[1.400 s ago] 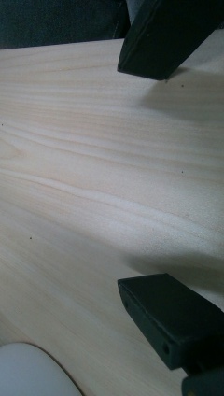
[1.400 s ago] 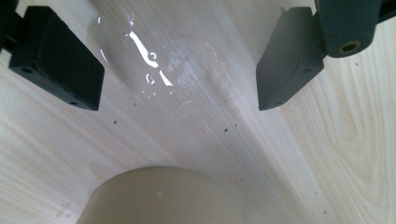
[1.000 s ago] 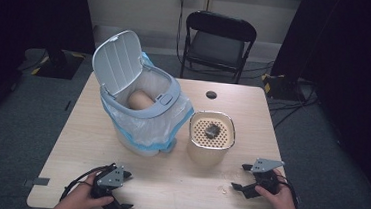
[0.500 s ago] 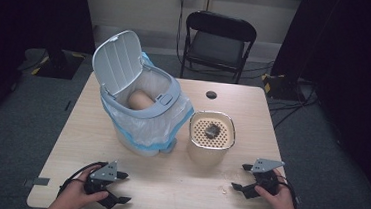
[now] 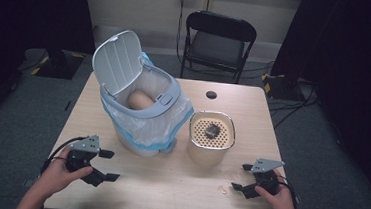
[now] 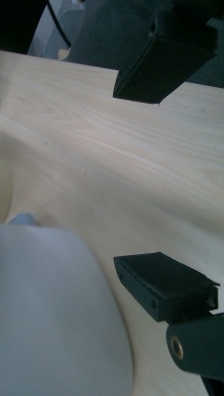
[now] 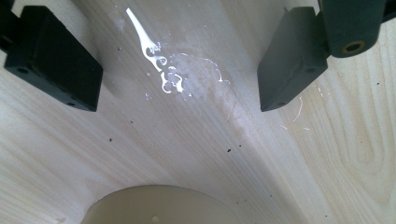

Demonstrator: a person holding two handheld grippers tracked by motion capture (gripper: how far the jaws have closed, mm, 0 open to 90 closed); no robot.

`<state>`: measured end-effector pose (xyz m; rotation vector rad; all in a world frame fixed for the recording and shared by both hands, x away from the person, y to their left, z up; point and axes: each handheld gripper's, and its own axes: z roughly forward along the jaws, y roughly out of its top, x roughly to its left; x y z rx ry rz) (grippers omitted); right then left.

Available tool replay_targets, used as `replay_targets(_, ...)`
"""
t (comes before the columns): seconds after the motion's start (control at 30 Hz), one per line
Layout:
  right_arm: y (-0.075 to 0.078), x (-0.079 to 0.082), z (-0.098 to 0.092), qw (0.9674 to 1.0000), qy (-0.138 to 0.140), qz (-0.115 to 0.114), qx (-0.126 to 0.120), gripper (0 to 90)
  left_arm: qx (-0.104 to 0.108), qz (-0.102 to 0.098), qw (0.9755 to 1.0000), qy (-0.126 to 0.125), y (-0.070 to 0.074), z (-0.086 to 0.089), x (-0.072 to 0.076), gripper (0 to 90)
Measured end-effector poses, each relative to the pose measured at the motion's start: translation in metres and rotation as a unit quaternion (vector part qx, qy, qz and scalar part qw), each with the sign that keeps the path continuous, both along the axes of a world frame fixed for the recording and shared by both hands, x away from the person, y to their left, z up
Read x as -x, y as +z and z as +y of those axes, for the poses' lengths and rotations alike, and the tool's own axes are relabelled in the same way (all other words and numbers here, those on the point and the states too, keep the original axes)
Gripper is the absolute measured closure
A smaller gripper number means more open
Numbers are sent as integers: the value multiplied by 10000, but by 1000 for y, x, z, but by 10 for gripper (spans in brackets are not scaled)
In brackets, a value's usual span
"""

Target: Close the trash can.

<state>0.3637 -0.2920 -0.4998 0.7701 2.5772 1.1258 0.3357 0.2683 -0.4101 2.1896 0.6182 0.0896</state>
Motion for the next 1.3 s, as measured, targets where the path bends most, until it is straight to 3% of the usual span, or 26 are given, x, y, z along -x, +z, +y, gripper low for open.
replay_targets(0.03,0,0,0,10000,0,0,0,138,0,0,10000,0,0,0,0,160)
replay_targets(0.2,0,0,0,10000,1,0,0,138,-35,-94,9997,241,29,10,-8,160)
replay_targets(0.4,0,0,0,10000,1,-1,-1,137,82,-7,9992,404,55,21,-19,160)
replay_targets(0.57,0,0,0,10000,0,1,-1,138,-97,-40,9988,476,74,26,-25,160)
replay_targets(0.77,0,0,0,10000,1,-1,0,137,-139,-61,9979,635,96,31,-33,160)
replay_targets(1.3,0,0,0,10000,-3,-9,-5,138,-293,-184,9971,681,145,28,-54,160)
